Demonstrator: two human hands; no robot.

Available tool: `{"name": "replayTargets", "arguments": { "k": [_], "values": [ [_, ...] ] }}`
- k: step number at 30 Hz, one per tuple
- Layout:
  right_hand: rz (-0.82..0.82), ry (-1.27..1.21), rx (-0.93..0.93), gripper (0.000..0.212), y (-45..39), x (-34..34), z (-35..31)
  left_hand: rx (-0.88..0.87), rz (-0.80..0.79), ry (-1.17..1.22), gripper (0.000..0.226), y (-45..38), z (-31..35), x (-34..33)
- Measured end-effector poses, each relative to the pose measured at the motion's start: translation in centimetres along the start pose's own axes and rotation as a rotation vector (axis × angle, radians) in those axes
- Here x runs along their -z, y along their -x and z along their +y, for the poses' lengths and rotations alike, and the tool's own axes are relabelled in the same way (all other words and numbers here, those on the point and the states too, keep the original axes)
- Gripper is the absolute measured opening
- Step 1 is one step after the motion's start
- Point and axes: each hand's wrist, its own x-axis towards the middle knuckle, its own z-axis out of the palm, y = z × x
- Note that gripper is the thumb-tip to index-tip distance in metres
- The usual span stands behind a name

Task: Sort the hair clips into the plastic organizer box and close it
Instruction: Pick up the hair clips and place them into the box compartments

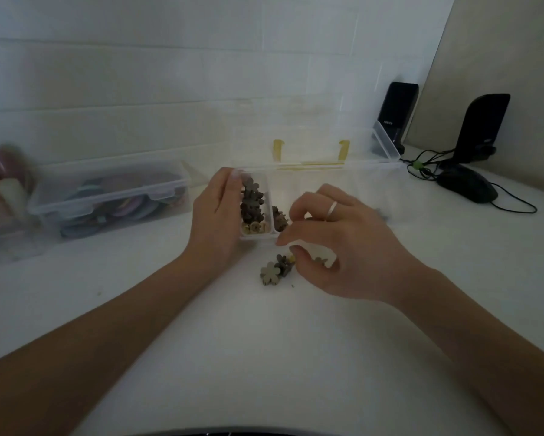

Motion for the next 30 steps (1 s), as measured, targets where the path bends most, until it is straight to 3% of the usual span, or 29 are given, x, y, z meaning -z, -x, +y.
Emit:
{"name": "replayTargets", "arguments": {
  "k": [4, 6, 12, 19, 24, 30],
  "values": [
    [-0.208, 0.152, 0.033, 0.03, 0.3, -0.7, 0.4, 0.017, 0.002, 0.003, 0.03, 0.0, 0.0, 0.0],
    [-0.225, 0.173, 0.031, 0.03, 0.6, -1.3, 0.6, 0.018, -0.001, -0.007, 0.03, -0.1, 0.0, 0.0],
    [-0.091, -0.077, -0.116, 0.024, 0.0, -1.0, 0.4, 0.027, 0.009, 0.006, 0.029, 0.0, 0.1, -0.1],
    [0.007, -0.559, -0.413, 0.026, -0.1, -1.2, -0.3, 0.019, 0.003, -0.019, 0.026, 0.0, 0.2, -0.1],
    [0.038, -0.567, -0.45, 0.022, -0.1, -1.3, -0.2, 0.013, 0.006, -0.046, 0.027, -0.1, 0.1, 0.0],
    [0.098, -0.417, -0.38, 0.031, -0.2, -2.2, -0.5, -0.001, 0.014, -0.048, 0.029, -0.2, -0.2, 0.0]
  ]
}}
